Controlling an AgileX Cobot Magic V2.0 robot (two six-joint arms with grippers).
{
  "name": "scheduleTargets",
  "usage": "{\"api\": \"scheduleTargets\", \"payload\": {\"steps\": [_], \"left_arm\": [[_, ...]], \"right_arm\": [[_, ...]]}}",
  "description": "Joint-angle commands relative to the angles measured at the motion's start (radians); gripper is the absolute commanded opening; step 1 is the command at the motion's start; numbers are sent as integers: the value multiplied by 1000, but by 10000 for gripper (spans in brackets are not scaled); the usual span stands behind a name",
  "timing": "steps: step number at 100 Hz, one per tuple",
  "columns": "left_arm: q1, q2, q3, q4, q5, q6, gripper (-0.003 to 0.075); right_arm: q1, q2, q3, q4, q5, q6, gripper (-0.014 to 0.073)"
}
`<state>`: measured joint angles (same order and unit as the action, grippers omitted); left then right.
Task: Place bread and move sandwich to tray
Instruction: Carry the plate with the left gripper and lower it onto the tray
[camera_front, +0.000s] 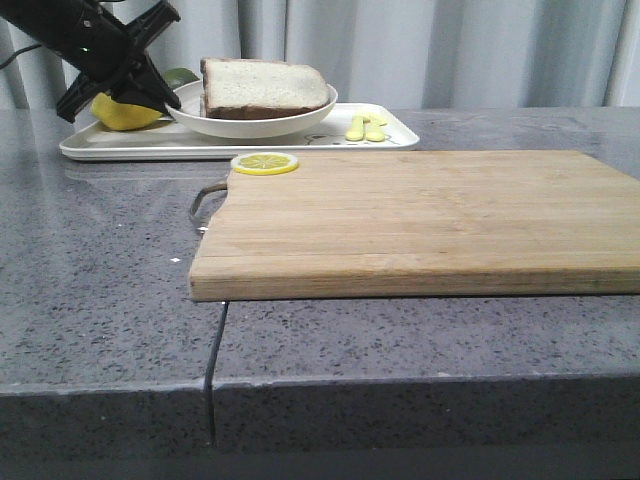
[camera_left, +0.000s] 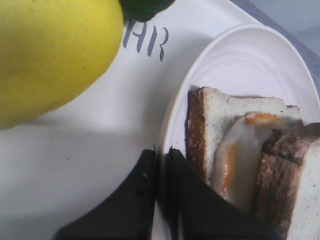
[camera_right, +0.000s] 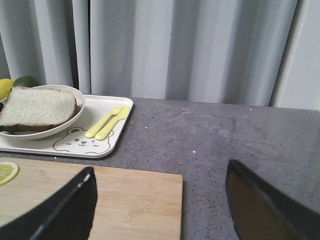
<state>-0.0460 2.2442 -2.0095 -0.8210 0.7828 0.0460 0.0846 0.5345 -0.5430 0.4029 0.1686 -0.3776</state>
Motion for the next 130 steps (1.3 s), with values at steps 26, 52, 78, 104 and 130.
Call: {"api": "scheduleTargets", "payload": {"steps": [26,52,78,104,130], "left_arm": [[-5,-36,-40,-69,-35,-58,-20],[-7,-27,-40,-65,-31,-64,-19],[-11,-27,-40,-66,-27,-64,-18],[-11,-27,-40,-66,-6,-64,5],[-11,-27,-40,-66,1,-64,139]], "right_arm": [[-4,0,-27,-4,-80,-8,542],[-4,0,-27,-4,-80,-8,542],[-4,0,-27,-4,-80,-8,542],[-4,0,-27,-4,-80,-8,542],[-4,0,-27,-4,-80,-8,542]]}}
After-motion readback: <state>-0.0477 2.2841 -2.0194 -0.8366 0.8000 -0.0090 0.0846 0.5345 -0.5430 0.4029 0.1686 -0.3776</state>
